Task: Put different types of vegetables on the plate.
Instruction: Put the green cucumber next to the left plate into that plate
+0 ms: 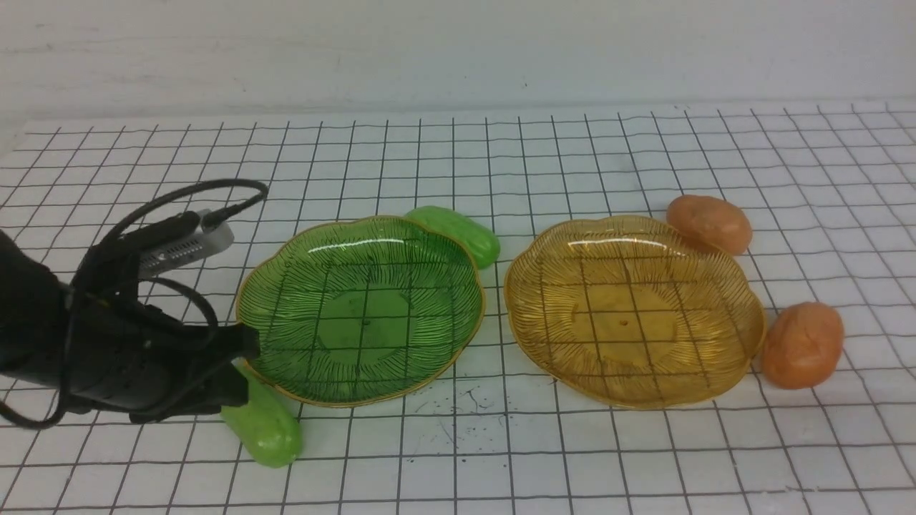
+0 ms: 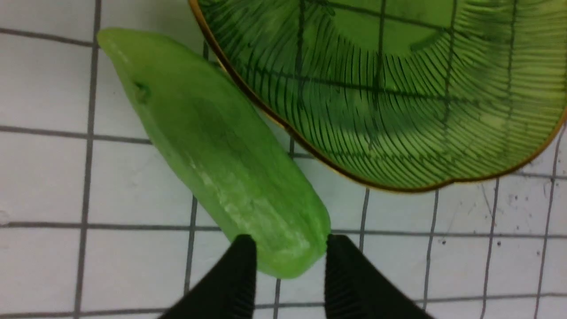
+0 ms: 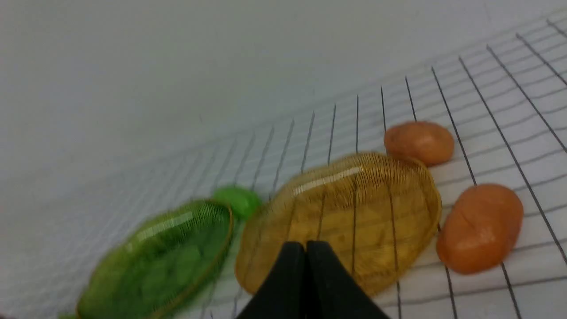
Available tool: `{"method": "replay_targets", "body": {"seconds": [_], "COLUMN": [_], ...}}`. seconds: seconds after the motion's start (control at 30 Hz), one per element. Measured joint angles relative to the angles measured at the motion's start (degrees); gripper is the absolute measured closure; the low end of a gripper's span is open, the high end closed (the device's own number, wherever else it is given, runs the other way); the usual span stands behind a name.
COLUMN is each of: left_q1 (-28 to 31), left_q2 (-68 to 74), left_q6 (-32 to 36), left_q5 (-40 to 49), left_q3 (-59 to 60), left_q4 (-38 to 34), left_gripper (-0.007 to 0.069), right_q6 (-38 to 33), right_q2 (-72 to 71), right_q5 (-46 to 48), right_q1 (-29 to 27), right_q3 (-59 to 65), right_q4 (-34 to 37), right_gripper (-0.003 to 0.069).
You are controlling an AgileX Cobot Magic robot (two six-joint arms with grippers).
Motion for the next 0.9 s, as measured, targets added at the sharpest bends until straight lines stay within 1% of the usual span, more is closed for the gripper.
{"method": "replay_targets", "body": {"seconds": [0.03, 0.07, 0.1, 0.13, 0.2, 0.27, 0.33, 0.5, 0.7, 0.9], "left_q1": [0.0, 0.0, 0.0, 0.0, 0.0, 0.0, 0.0, 0.0, 0.0, 0.0], "left_q2": [0.4, 2.2, 3.3, 4.2, 5.8, 6.7, 7.5, 9.0, 10.3, 11.7], "left_q6": [-0.2, -2.2, -3.1, -3.6, -4.4, -4.4, -4.5, -4.5, -4.0, -1.9], "left_q5": [-0.1, -0.5, -0.6, -0.6, -0.6, -0.6, -0.6, -0.7, -0.7, -0.7], "left_q3": [-0.1, -0.9, -1.1, -1.3, -1.4, -1.4, -1.4, -1.4, -1.4, -1.4], "left_q4": [0.0, 0.0, 0.0, 0.0, 0.0, 0.0, 0.0, 0.0, 0.1, 0.5], "left_gripper": [0.0391, 0.0290, 0.0238, 0.0167, 0.0064, 0.0013, -0.0020, -0.0029, -0.0003, 0.0019], "right_q6": [-0.6, -3.3, -4.7, -5.8, -7.5, -8.4, -8.8, -9.0, -9.0, -9.2], "right_q2": [0.5, 4.6, 6.0, 7.6, 9.3, 9.6, 9.6, 9.6, 9.6, 9.6], "right_q5": [0.8, 6.7, 8.6, 10.2, 11.9, 11.9, 11.1, 9.4, 8.7, 8.6], "right_q1": [0.0, 0.0, 0.1, 0.1, 0.1, 0.1, 0.1, 0.1, 0.1, 0.1], "right_q3": [-1.0, -4.1, -5.1, -5.9, -6.3, -6.3, -6.3, -6.4, -6.4, -6.4], "right_q4": [0.0, -0.1, -0.1, 0.0, 0.7, 1.5, 2.0, 2.3, 2.3, 2.3], "right_gripper": [0.0673, 0.0673, 0.0673, 0.0673, 0.0673, 0.0673, 0.0673, 0.0673, 0.0673, 0.0673]}}
